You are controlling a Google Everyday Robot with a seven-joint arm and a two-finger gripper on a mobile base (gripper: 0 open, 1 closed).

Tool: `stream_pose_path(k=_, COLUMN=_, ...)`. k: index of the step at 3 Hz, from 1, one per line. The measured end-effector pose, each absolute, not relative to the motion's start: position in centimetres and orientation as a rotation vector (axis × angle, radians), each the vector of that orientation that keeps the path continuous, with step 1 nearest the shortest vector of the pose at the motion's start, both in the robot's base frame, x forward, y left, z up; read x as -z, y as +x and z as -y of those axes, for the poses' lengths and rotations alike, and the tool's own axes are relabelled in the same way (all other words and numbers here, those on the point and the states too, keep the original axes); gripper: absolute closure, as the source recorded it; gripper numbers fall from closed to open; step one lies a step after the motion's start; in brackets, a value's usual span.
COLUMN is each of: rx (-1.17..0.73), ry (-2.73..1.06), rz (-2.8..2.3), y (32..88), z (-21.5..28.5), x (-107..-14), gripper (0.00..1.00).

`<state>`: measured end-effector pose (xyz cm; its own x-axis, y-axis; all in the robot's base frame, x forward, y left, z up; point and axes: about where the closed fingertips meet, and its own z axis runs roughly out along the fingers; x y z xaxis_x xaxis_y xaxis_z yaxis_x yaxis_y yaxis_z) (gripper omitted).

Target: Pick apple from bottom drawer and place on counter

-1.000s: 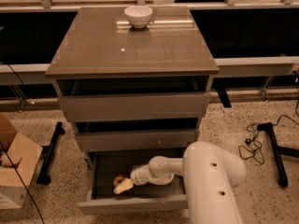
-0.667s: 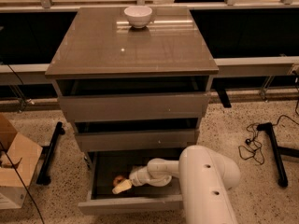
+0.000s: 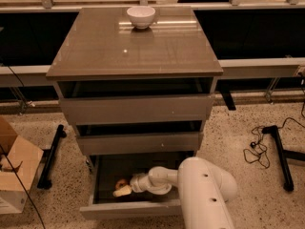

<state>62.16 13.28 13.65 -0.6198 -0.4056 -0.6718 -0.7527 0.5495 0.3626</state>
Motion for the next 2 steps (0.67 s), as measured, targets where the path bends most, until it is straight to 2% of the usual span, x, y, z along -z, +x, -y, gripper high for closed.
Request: stream_pose_path(k=2, rx=-0.945, ry=-0.895, rz=-2.214, y=61.3, z=-16.9, x=-13.5, gripper=0.61)
